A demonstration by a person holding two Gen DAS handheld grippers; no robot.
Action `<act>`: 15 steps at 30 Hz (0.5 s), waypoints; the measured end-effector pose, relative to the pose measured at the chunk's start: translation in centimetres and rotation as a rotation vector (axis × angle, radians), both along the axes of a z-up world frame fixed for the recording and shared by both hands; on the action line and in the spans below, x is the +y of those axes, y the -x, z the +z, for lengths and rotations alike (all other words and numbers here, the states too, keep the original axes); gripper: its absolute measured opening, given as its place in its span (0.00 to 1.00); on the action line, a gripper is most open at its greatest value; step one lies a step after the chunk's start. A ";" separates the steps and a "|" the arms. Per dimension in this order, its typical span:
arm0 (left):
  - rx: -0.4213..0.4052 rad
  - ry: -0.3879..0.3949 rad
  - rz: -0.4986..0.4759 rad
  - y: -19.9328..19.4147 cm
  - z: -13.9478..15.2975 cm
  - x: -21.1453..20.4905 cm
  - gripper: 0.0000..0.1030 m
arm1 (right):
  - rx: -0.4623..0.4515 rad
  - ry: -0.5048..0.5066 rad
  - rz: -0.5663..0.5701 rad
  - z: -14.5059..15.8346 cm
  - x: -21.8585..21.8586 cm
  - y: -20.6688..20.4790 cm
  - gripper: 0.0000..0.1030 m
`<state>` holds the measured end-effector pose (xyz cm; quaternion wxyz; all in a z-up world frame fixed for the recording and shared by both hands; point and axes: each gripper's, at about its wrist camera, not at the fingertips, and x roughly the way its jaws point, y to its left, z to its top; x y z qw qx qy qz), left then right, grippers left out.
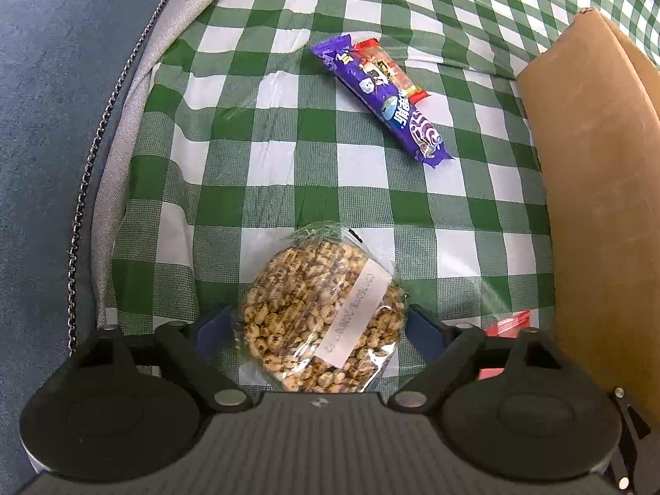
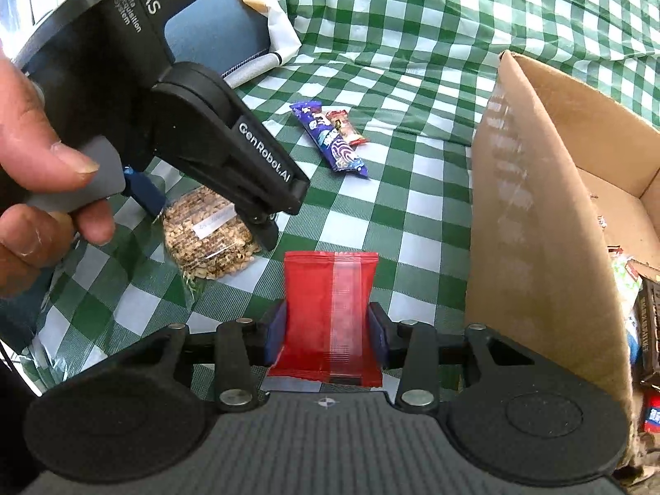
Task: Organize snacks
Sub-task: 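Carry the peanut-cluster bag with the left tool while the right tool carries the red packet over the box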
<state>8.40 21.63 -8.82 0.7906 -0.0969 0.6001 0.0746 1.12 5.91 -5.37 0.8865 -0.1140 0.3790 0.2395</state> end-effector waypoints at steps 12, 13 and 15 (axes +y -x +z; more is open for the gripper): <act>-0.202 0.070 0.094 1.6 3.8 1.2 0.83 | -0.151 0.008 0.022 4.1 -0.4 1.5 0.42; -0.233 0.080 0.107 1.8 4.4 1.4 0.83 | -0.163 0.005 0.017 4.7 -0.6 1.6 0.42; -0.287 0.093 0.130 2.2 5.2 1.4 0.83 | -0.178 -0.009 0.004 6.0 -1.0 1.5 0.42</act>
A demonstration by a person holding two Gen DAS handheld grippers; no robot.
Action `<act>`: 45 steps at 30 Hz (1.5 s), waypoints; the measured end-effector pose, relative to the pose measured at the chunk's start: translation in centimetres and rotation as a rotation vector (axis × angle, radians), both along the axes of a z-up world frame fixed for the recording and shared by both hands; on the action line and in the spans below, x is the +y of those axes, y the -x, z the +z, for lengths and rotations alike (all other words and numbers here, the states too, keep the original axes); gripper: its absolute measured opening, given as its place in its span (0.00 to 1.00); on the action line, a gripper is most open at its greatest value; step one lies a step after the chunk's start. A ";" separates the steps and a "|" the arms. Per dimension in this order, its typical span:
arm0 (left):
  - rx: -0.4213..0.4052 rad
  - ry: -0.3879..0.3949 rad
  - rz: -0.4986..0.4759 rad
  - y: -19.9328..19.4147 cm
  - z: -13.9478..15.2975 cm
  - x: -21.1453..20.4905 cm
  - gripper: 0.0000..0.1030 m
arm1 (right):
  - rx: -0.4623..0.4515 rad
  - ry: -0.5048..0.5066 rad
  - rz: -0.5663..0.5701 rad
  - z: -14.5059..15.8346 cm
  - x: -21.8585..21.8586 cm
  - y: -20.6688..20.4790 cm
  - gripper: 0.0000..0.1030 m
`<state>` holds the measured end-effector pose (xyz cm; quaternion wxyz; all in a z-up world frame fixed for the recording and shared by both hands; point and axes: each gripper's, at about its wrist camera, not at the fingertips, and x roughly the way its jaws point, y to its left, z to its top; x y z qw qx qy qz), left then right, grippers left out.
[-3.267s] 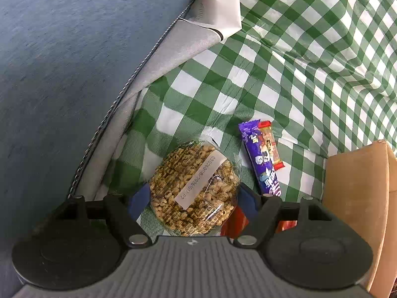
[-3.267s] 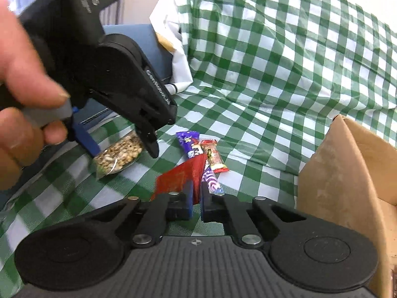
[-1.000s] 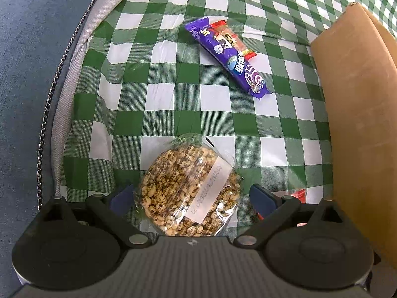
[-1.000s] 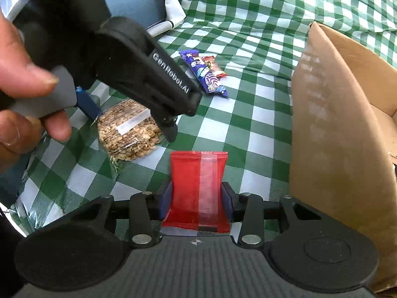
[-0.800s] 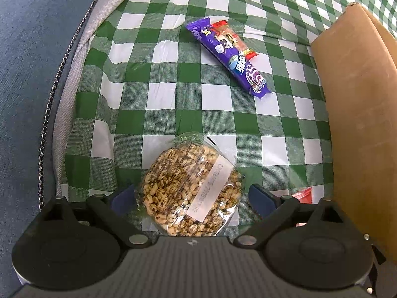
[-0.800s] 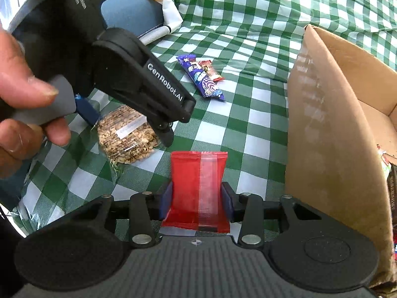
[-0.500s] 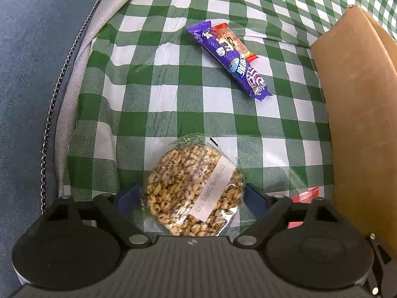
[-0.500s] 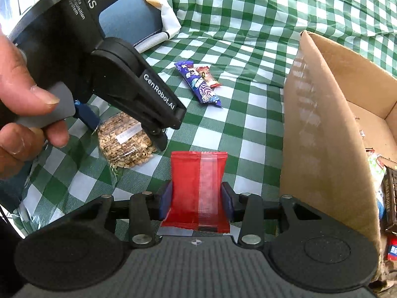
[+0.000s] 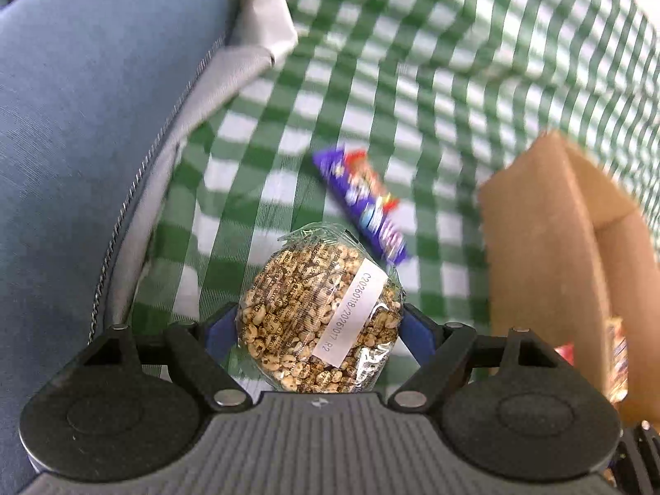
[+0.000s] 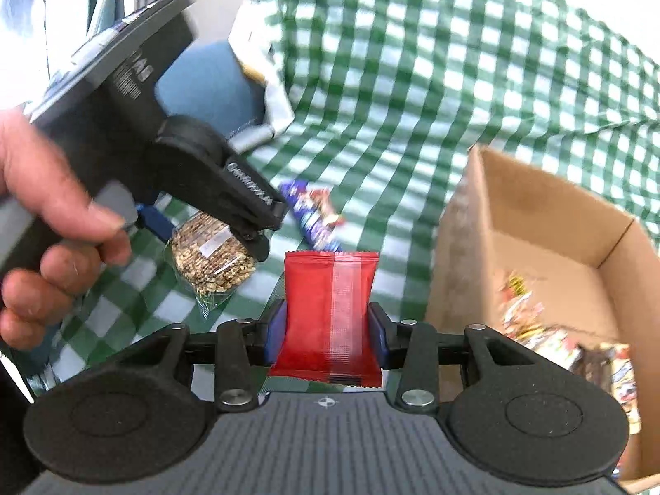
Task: Organize snacks
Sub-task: 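Carry the peanut-cluster bag with the left tool while the right tool carries the red packet over the box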
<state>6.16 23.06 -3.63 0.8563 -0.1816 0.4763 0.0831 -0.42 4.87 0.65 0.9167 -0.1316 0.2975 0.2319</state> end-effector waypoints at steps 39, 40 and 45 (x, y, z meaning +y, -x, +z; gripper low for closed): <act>-0.573 -0.224 -0.443 2.6 6.4 -22.3 0.83 | -0.277 -0.100 -0.355 2.6 -25.1 0.7 0.42; -0.575 -0.227 -0.451 2.5 6.4 -22.7 0.83 | -0.278 -0.099 -0.363 2.5 -25.5 0.7 0.42; -0.585 -0.224 -0.472 2.8 6.2 -22.6 0.83 | -0.277 -0.081 -0.378 2.1 -25.8 0.0 0.42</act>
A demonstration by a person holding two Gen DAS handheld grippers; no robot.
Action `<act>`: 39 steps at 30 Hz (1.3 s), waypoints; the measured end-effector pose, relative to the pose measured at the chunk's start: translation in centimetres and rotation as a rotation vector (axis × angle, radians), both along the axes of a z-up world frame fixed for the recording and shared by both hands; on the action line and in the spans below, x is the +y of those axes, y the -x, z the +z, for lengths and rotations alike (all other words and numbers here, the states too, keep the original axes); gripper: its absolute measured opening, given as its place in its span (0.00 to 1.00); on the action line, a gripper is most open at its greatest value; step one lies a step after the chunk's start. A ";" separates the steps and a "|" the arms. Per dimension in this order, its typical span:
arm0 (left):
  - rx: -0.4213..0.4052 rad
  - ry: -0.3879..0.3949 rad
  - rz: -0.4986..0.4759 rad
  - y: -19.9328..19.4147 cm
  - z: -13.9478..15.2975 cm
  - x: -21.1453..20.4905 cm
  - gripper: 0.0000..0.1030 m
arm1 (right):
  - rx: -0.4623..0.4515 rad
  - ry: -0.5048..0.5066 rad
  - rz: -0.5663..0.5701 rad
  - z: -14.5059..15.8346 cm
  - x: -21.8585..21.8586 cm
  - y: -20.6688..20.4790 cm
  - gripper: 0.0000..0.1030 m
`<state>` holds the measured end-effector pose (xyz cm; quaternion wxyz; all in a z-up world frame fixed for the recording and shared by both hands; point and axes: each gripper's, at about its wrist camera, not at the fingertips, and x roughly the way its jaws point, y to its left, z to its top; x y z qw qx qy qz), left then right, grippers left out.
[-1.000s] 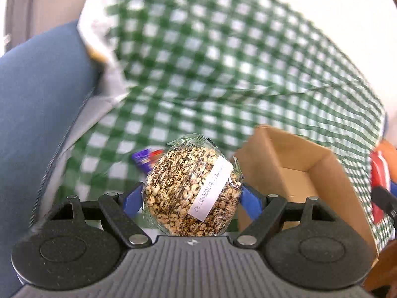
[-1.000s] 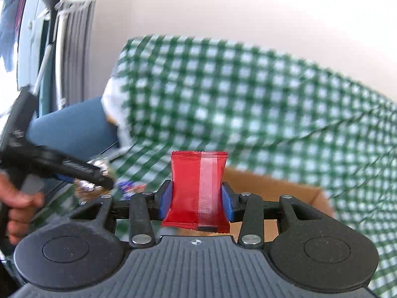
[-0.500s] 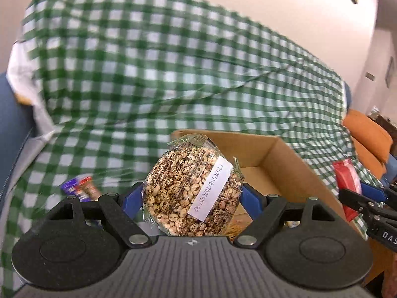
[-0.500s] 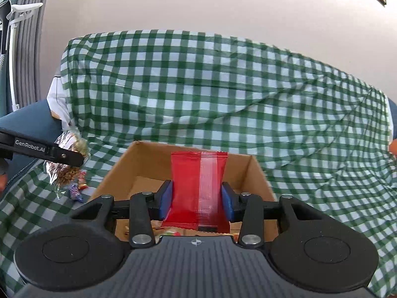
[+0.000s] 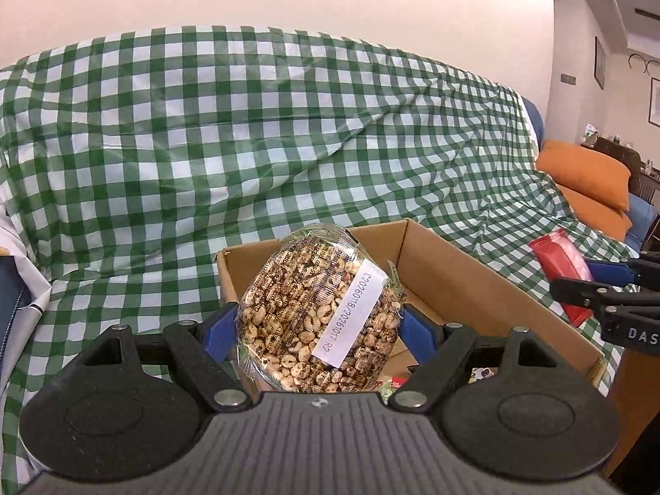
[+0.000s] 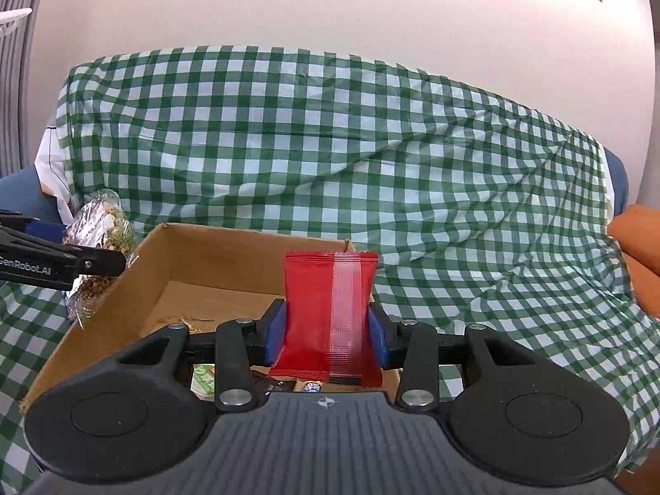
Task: Organize snacks
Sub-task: 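Carry the peanut-cluster bag with the left tool while the right tool carries the red packet over the box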
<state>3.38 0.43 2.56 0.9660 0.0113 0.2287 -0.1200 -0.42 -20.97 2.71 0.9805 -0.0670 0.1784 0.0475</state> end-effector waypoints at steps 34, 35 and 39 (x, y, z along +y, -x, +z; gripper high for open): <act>-0.107 0.121 -0.062 1.2 1.0 0.6 0.83 | -0.064 0.012 -0.060 0.3 0.9 -0.3 0.43; -0.109 0.122 -0.065 1.2 1.0 0.6 0.83 | -0.066 0.013 -0.059 0.3 0.9 -0.3 0.43; -0.112 0.120 -0.076 1.2 1.0 0.5 0.83 | -0.071 0.013 -0.057 0.4 0.9 -0.1 0.43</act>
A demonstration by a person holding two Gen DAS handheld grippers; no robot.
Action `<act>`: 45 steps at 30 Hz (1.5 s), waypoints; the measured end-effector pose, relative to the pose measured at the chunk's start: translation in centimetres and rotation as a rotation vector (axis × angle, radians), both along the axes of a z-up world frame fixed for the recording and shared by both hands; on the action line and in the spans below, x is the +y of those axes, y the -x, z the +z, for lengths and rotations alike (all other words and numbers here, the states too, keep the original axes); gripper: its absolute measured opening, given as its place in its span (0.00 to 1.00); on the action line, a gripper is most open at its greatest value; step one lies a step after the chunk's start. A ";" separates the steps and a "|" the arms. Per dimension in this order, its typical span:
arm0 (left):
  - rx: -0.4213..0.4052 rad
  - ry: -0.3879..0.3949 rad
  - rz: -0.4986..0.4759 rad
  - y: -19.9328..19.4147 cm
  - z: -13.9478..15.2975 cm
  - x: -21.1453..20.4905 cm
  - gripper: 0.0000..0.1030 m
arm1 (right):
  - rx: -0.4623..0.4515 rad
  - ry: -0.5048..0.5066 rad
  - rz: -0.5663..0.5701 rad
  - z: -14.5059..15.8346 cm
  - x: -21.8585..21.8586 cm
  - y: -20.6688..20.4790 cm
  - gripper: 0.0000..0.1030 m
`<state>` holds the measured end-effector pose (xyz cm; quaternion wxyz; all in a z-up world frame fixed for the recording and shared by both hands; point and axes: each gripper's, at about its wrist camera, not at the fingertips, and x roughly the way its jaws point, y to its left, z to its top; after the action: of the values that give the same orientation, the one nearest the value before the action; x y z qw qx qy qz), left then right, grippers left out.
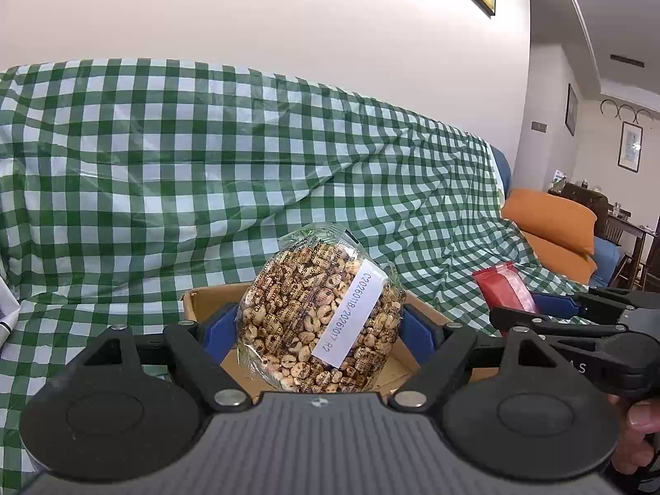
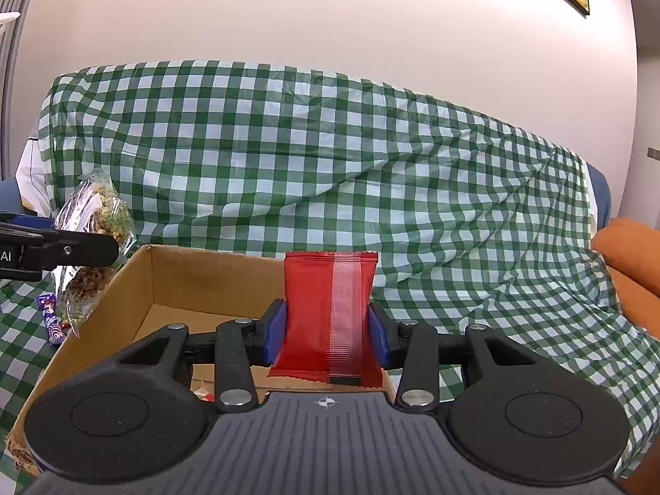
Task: Organize snacks
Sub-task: 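Carry the peanut-cluster bag with the left tool while the right tool carries the red packet over the box, then open the left tool to drop the peanut bag while the right tool drops the red packet into the box, then move both open tools toward the last snacks lying beside the box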
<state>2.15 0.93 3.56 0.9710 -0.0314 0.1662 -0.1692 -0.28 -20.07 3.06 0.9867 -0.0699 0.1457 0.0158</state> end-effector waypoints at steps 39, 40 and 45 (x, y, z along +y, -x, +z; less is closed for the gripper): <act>0.022 0.032 -0.048 -0.5 0.0 -0.1 0.95 | -0.008 0.030 0.034 0.0 0.6 0.4 0.65; 0.025 0.034 -0.051 -0.5 0.0 -0.1 0.95 | -0.008 0.032 0.035 0.0 0.6 0.5 0.65; 0.033 0.025 -0.040 -0.8 -0.1 -0.2 0.98 | -0.007 0.034 0.038 0.0 0.8 0.5 0.65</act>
<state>2.93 0.77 3.47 0.9641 -0.0428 0.1806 -0.1899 -0.75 -19.28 3.01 0.9854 -0.0896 0.1411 0.0316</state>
